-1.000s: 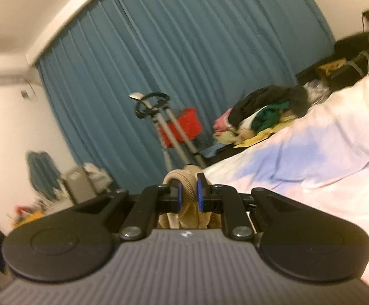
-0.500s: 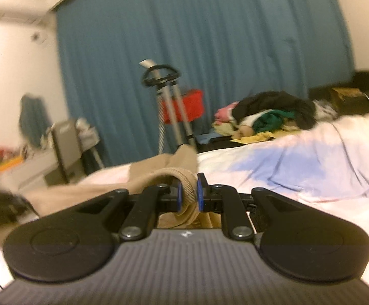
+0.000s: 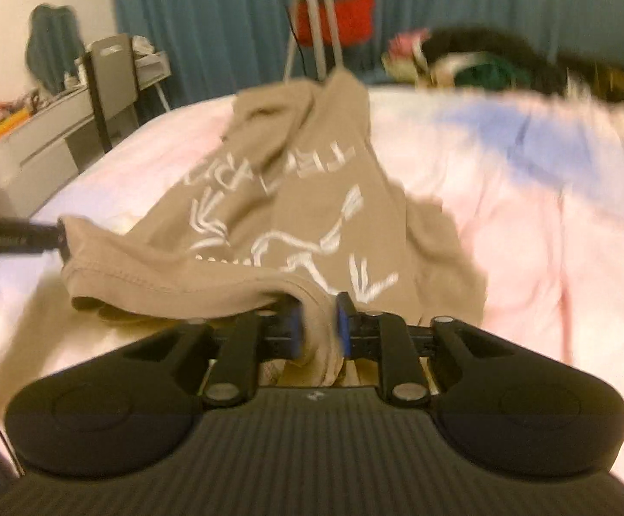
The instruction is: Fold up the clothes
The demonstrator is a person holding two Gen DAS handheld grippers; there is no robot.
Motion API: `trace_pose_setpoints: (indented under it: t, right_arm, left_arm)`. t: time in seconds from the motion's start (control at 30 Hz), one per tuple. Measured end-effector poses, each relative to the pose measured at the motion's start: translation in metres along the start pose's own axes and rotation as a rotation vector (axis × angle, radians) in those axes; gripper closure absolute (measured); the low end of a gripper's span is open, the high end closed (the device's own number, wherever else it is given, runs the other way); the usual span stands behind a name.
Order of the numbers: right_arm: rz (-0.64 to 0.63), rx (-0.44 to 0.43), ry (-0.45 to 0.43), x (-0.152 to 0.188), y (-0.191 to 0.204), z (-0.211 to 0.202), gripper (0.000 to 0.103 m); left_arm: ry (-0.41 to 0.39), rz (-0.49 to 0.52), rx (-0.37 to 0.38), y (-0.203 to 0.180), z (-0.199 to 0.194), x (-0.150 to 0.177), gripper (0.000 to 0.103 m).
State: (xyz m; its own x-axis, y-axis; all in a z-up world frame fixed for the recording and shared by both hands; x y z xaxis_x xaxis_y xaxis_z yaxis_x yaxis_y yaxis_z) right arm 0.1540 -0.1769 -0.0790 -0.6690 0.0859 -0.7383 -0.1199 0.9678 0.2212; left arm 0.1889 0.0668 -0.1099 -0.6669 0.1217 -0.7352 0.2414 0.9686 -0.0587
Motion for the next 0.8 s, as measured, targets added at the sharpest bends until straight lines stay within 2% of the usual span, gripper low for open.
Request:
trace_pose_setpoints:
  t: [0.03, 0.07, 0.1, 0.23, 0.33, 0.4, 0.47, 0.53, 0.63, 0.7, 0.8]
  right_arm:
    - [0.036, 0.001, 0.002, 0.0, -0.005, 0.004, 0.048]
    - [0.072, 0.002, 0.003, -0.001, -0.011, 0.007, 0.034]
    - [0.105, 0.003, 0.003, -0.001, -0.015, 0.01, 0.031]
    - [0.189, -0.008, -0.028, -0.004, -0.023, 0.006, 0.032]
    - [0.221, -0.009, -0.053, -0.007, -0.027, 0.004, 0.032]
    - [0.224, -0.003, -0.066, -0.009, -0.026, 0.003, 0.032]
    - [0.22, 0.0, -0.07, -0.01, -0.026, 0.001, 0.032]
    - [0.219, 0.002, -0.074, -0.011, -0.024, 0.001, 0.032]
    - [0.218, 0.0, -0.079, -0.012, -0.024, 0.0, 0.032]
    - [0.218, 0.001, -0.081, -0.012, -0.024, 0.0, 0.032]
    - [0.218, 0.004, -0.083, -0.011, -0.024, 0.0, 0.032]
  left_arm:
    - [0.001, -0.006, -0.015, 0.004, -0.001, 0.002, 0.045]
    - [0.0, -0.017, -0.02, 0.008, -0.006, 0.003, 0.042]
    - [-0.003, -0.027, -0.019, 0.011, -0.013, 0.002, 0.038]
    - [-0.054, -0.007, -0.032, 0.006, -0.046, 0.006, 0.023]
    - [-0.129, 0.153, -0.037, -0.022, -0.065, 0.009, 0.02]
    - [-0.173, 0.236, -0.05, -0.044, -0.076, 0.013, 0.018]
    - [-0.202, 0.299, -0.028, -0.067, -0.081, 0.019, 0.016]
    - [-0.213, 0.387, 0.003, -0.095, -0.078, 0.028, 0.015]
    - [-0.218, 0.56, 0.003, -0.136, -0.058, 0.049, 0.014]
    - [-0.231, 0.672, -0.049, -0.16, -0.038, 0.063, 0.013]
    - [-0.247, 0.827, -0.194, -0.179, -0.007, 0.08, 0.017]
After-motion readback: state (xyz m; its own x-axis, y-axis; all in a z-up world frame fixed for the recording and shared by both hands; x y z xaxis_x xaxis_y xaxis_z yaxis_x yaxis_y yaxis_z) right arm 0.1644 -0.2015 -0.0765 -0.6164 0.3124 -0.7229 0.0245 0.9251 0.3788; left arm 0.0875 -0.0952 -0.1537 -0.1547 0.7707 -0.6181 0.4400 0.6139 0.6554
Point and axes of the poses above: each gripper's, at about its wrist camera, not at the fingertips, and z roughly the way its jaws point, y to its left, x to its underside, the point moved 5 cm from there along z, roughly the way its jaws point, and after that the axes turned 2 degrees about z, right-handed, at the moved point
